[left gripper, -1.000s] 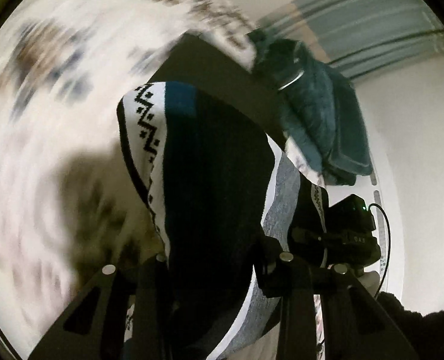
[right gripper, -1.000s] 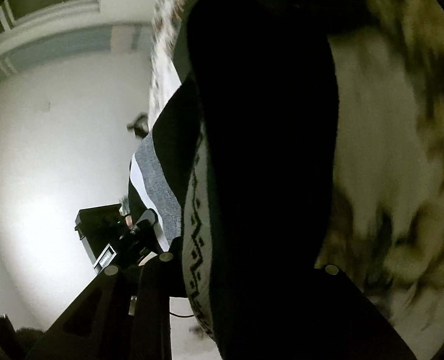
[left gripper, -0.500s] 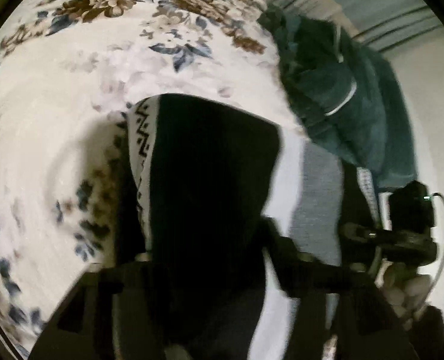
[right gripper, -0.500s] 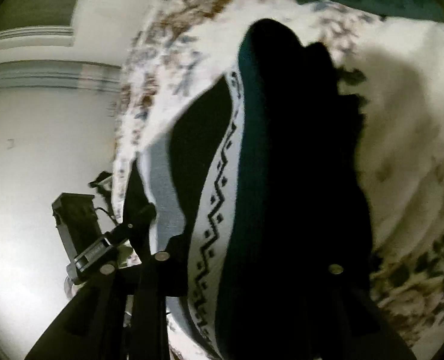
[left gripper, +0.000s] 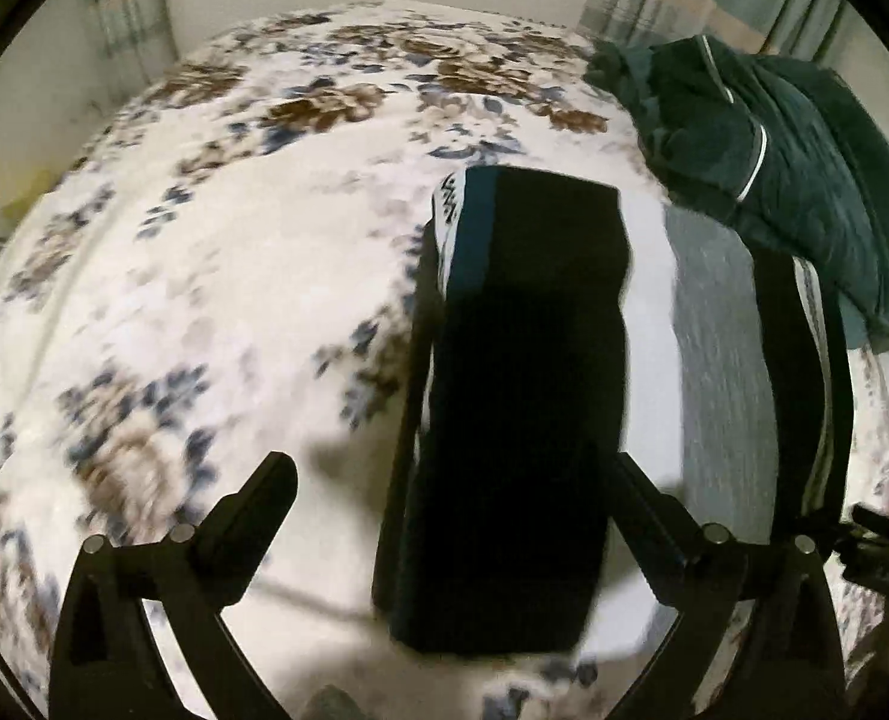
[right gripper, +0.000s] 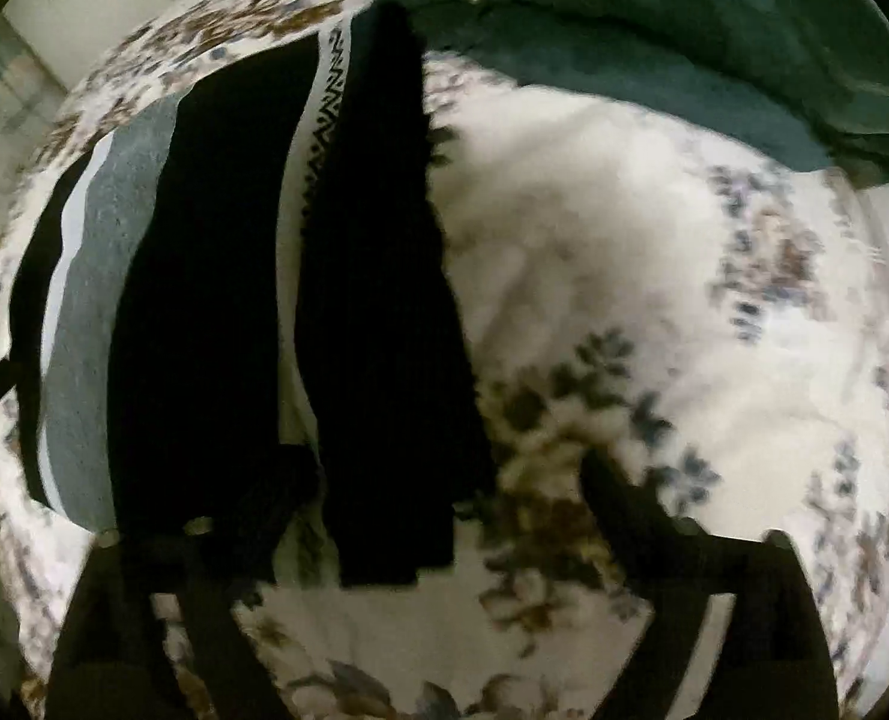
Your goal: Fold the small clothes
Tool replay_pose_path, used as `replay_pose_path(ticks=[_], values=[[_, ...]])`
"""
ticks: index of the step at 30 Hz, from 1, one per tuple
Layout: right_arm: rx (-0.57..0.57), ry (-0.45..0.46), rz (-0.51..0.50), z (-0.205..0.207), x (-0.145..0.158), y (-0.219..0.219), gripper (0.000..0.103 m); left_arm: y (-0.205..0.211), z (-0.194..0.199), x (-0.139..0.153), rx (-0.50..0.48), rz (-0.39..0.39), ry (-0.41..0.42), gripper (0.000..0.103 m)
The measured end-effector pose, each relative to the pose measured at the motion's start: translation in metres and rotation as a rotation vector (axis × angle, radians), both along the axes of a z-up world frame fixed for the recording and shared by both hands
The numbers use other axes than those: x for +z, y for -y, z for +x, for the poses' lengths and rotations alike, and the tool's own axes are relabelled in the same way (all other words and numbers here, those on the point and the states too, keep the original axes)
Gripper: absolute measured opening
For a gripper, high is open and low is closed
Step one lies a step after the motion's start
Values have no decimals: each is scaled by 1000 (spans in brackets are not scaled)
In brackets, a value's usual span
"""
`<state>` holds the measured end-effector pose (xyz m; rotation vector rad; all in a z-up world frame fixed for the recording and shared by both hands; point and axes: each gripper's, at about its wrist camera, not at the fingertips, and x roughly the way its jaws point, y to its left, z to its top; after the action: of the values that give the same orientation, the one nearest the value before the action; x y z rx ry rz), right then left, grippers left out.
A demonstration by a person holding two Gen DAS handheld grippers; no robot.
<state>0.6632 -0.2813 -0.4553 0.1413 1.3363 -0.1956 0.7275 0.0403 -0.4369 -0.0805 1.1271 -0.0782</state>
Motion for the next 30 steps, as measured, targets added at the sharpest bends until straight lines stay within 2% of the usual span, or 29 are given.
replay_pose_path(ticks=[2,4,6,9,12,17,23,30], values=[[-16,47,-62,-11,23,-7,103,2,-14,14,15,28,13,103],[-16,92,-117,-23,56,-16,103,4,-36,39,31,37,37,103],[-19,127,-123,-41,89,-20,103,7,-52,61,27,36,52,103],[-16,171,-129,-75,143,-30,103,14,-93,113,23,45,94,103],[-25,224,-137,-123,211,-40,103,21,-133,160,22,62,136,103],[-21,297,-148,-196,297,-55,103,30,-200,231,11,57,197,103],[4,382,-165,-285,383,-75,103,36,-271,302,-4,56,285,103],[29,517,-198,-373,473,-95,103,37,-342,365,-1,41,378,103]])
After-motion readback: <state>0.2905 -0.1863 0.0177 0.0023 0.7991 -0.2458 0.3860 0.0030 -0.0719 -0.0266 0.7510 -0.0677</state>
